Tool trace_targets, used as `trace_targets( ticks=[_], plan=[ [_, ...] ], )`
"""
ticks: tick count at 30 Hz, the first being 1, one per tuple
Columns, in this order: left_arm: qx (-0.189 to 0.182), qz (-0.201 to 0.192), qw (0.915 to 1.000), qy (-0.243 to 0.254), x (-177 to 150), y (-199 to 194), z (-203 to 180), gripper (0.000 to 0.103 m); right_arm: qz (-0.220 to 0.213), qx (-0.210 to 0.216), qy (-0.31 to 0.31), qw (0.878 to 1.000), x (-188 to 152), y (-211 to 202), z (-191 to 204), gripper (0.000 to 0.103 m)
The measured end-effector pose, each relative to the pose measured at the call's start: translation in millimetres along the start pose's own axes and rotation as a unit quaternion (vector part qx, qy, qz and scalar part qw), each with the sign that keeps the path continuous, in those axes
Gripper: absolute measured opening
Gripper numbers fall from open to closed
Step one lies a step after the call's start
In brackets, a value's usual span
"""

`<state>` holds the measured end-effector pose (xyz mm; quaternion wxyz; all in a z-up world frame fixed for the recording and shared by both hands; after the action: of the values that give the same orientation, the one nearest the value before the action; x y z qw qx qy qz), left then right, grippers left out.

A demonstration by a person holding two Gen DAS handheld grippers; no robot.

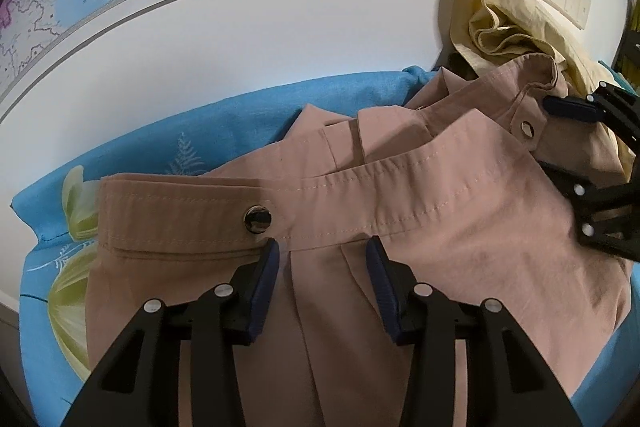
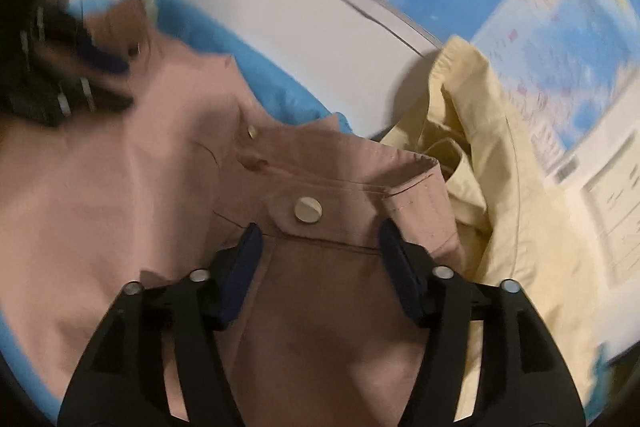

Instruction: Fold large clothes

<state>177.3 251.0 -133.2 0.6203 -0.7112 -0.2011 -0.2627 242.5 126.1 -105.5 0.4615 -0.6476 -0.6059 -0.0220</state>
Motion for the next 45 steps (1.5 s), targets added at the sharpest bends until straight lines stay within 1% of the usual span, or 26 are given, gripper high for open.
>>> trace_targets(
  ticks=[1,2,3,5,8,10,11,13,16,18,19,20,22,23,24,25,27,30,33,34,35,37,38,43,44,45],
  plan=[
    [0.0,0.0,1.0,0.0,0,0,0,0.044,0.002,-0.014,-0.006,1.0,-1,1,-2,0.033],
    [0.001,-0.002,1.0,0.0,1,-1,1,0.044,0.003,-0.016,0.0,1.0,-2,0,-7,0.017],
    [0.0,-0.005,1.0,0.0,1,-3,1,0.044,0.004,-0.007,0.02,1.0,-2,-2,-14,0.008],
    [0.004,-0.009,0.9999,0.0,3,-7,2,0.044,0.0,0.022,0.084,0.996,-2,-10,-36,0.007],
    [0.004,-0.025,0.9997,-0.003,5,-20,4,0.044,-0.033,0.028,0.144,0.989,2,-32,-67,0.006],
    [0.0,-0.04,0.9992,-0.004,9,-29,6,0.044,-0.063,0.032,0.201,0.977,6,-47,-93,0.006],
    [0.008,-0.049,0.9988,-0.003,12,-33,8,0.044,-0.068,0.034,0.222,0.972,7,-49,-103,0.006],
    [0.033,-0.051,0.9982,-0.002,15,-31,16,0.044,-0.056,0.033,0.224,0.972,7,-37,-103,0.007],
    [0.054,-0.034,0.9977,-0.023,12,-17,33,0.044,-0.024,0.038,0.188,0.981,3,-16,-82,0.011],
    [0.042,-0.034,0.9977,-0.041,7,-21,40,0.044,-0.023,0.05,0.186,0.981,3,-21,-75,0.022],
    [0.037,-0.04,0.9975,-0.045,5,-27,41,0.046,-0.026,0.06,0.193,0.979,4,-23,-75,0.027],
    [0.034,-0.05,0.9971,-0.046,4,-36,43,0.054,-0.033,0.082,0.211,0.973,3,-31,-78,0.034],
    [0.034,-0.082,0.9949,-0.048,-1,-65,52,0.064,-0.057,0.092,0.239,0.965,-1,-53,-89,0.045],
    [0.032,-0.092,0.994,-0.049,-3,-75,55,0.064,-0.066,0.09,0.248,0.962,-4,-62,-95,0.061],
    [0.031,-0.104,0.9928,-0.05,-6,-88,59,0.064,-0.075,0.09,0.26,0.958,-10,-76,-104,0.066],
    [0.032,-0.12,0.9906,-0.057,-14,-105,68,0.068,-0.082,0.094,0.268,0.955,-14,-84,-108,0.066],
    [0.026,-0.128,0.9892,-0.067,-26,-120,77,0.074,-0.089,0.118,0.289,0.946,-30,-99,-113,0.073],
    [0.013,-0.116,0.9897,-0.083,-56,-129,87,0.081,-0.06,0.171,0.335,0.925,-76,-106,-107,0.076],
    [-0.004,-0.076,0.9919,-0.102,-95,-115,90,0.082,-0.011,0.211,0.391,0.896,-131,-100,-88,0.083],
    [-0.018,-0.066,0.9916,-0.11,-103,-109,89,0.083,0.01,0.224,0.415,0.882,-154,-93,-80,0.084],
    [-0.033,-0.056,0.9909,-0.118,-110,-103,86,0.083,0.019,0.239,0.429,0.871,-160,-89,-73,0.086],
    [-0.06,-0.041,0.9903,-0.119,-120,-93,76,0.083,0.036,0.276,0.463,0.842,-177,-83,-60,0.086],
    [-0.067,-0.037,0.9903,-0.116,-123,-90,71,0.083,0.035,0.292,0.465,0.835,-178,-81,-54,0.086],
    [-0.103,-0.025,0.9865,-0.125,-126,-76,52,0.086,0.027,0.337,0.463,0.819,-159,-69,-33,0.087],
    [-0.101,-0.03,0.987,-0.121,-125,-75,49,0.087,0.026,0.341,0.463,0.818,-157,-66,-31,0.085],
    [-0.099,-0.029,0.9874,-0.12,-125,-73,47,0.087,0.022,0.347,0.461,0.816,-152,-65,-30,0.072]
  ],
)
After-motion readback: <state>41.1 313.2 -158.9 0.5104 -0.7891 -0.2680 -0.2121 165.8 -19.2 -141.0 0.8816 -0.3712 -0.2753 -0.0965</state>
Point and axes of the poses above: each gripper's, at about its wrist camera, not at the fingertips, and y roughly the way its jaws point, z to its left, x to its top, the point moved 9 cm from there along y, roughly the way its jaws point, and after that the axes turned 5 degrees about -x, right-handed, at the moved point
